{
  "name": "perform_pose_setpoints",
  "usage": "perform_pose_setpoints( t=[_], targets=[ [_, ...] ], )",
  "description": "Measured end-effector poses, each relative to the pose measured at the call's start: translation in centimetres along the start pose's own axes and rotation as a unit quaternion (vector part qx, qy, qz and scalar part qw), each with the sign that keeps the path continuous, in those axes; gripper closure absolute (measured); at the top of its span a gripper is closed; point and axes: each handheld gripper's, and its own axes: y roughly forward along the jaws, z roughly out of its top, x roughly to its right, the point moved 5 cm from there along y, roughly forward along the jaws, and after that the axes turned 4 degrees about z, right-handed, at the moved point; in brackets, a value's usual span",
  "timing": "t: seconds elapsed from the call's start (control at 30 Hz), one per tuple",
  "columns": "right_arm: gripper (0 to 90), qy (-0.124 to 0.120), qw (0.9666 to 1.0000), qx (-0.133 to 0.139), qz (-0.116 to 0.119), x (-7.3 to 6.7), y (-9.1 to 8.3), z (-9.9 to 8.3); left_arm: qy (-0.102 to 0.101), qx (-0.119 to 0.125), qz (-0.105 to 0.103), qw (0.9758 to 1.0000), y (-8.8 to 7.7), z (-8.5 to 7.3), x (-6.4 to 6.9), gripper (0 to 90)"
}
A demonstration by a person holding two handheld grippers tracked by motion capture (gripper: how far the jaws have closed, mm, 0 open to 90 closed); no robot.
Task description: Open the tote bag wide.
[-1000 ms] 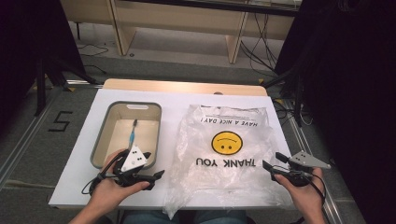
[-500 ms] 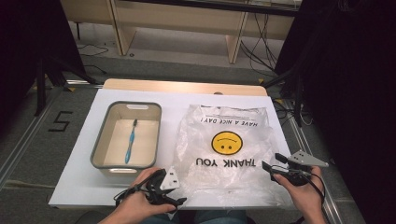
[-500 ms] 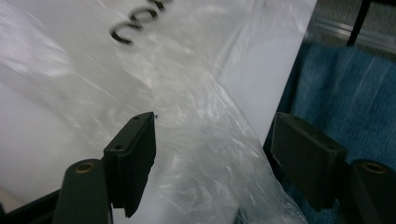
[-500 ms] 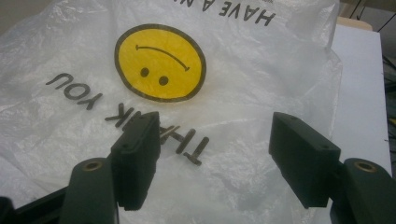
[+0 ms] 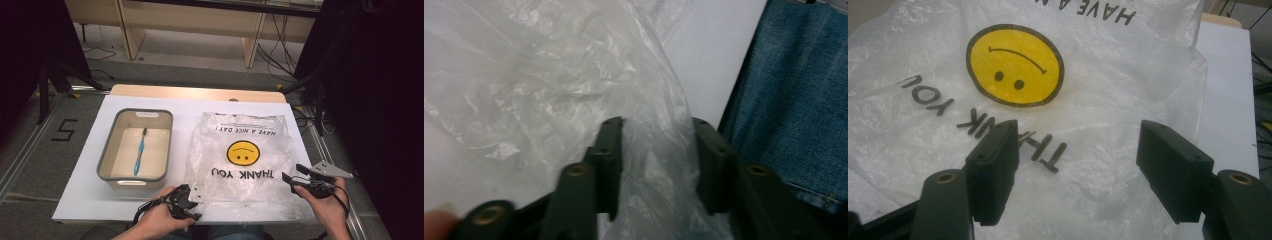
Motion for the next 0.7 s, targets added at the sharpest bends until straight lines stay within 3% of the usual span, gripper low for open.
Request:
perform_pose_setpoints(
  t=[0.07, 0.23, 0.3, 0.37, 0.5, 0.57, 0.67, 0.7],
  targets=[
    [34.4, 0.001, 1.0, -0.001, 0.0, 0.0, 0.0, 0.0, -0.005, -0.004, 0.004, 1.0, 0.1, 0.2, -0.4, 74.6],
    [34.5, 0.002, 1.0, -0.002, 0.0, 0.1, 0.0, 0.0, -0.004, -0.015, 0.018, 0.9997, 0.3, 0.6, -0.8, 86.8],
    [36.7, 0.002, 0.9999, -0.015, 0.003, 0.1, 0.0, -0.2, 0.004, -0.025, 0.032, 0.9991, 0.3, 0.9, -1.1, 88.1],
    [38.0, 0.003, 0.9996, -0.03, 0.0, 0.1, -0.1, -0.4, 0.012, -0.028, 0.059, 0.9978, 0.5, 1.4, -1.6, 88.3],
    [40.4, 0.003, 0.9988, -0.044, -0.021, 0.6, -0.4, -0.4, -0.004, -0.015, 0.081, 0.9966, 0.4, 2.5, -2.5, 88.3],
    [40.9, 0.019, 0.9983, -0.042, -0.036, 1.3, -1.0, -0.3, -0.012, -0.008, 0.093, 0.9956, 0.2, 3.2, -3.0, 88.4],
    [41.4, 0.027, 0.998, -0.042, -0.038, 1.7, -1.2, -0.4, -0.026, 0.006, 0.116, 0.9929, 0.0, 4.2, -4.0, 88.4],
    [41.7, 0.033, 0.9981, -0.045, -0.027, 1.7, -1.4, -0.5, -0.032, 0.011, 0.124, 0.9917, -0.1, 4.5, -4.3, 88.4]
  ],
)
